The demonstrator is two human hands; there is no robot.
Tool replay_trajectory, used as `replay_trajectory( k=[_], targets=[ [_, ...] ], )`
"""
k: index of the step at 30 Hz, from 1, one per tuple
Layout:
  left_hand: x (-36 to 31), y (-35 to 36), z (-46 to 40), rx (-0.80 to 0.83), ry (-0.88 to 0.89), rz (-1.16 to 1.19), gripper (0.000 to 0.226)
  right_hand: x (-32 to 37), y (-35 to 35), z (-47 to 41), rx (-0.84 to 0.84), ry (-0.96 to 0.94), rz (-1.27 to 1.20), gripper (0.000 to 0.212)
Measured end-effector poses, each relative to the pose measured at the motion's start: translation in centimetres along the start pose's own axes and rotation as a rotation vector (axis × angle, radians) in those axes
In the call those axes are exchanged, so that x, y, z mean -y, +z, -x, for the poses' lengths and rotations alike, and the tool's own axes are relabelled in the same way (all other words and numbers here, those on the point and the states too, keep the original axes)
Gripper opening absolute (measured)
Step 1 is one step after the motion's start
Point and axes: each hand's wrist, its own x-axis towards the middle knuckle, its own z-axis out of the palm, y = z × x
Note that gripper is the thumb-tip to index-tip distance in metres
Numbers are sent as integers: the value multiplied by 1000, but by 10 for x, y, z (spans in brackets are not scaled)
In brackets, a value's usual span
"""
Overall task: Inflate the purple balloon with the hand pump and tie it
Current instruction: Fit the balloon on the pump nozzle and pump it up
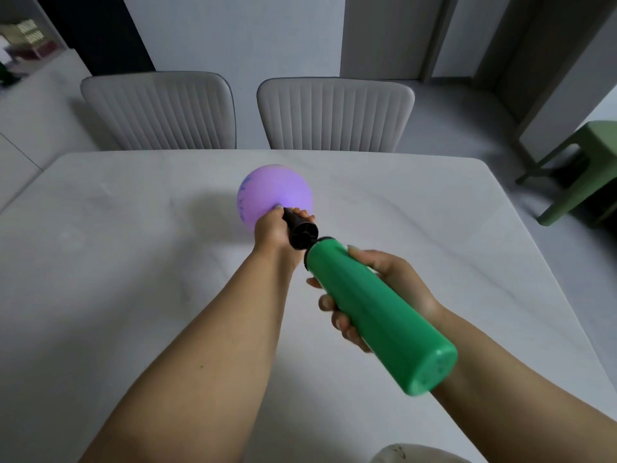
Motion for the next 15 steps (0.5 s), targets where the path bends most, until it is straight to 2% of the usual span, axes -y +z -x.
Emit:
replay_trajectory(
  k=[3,6,12,15],
  targets=[
    [6,6,4,8,2,-110,36,13,4,-16,-45,-60,-10,45],
    [5,6,7,85,-38,-71,41,14,6,-22,-46,-82,-28,45],
    [-17,3,3,86,15,5,40,-8,-3,7,33,-29,19,48],
    [-10,3,4,85,3,18,40,-7,-2,5,17,-27,56,47]
  ],
)
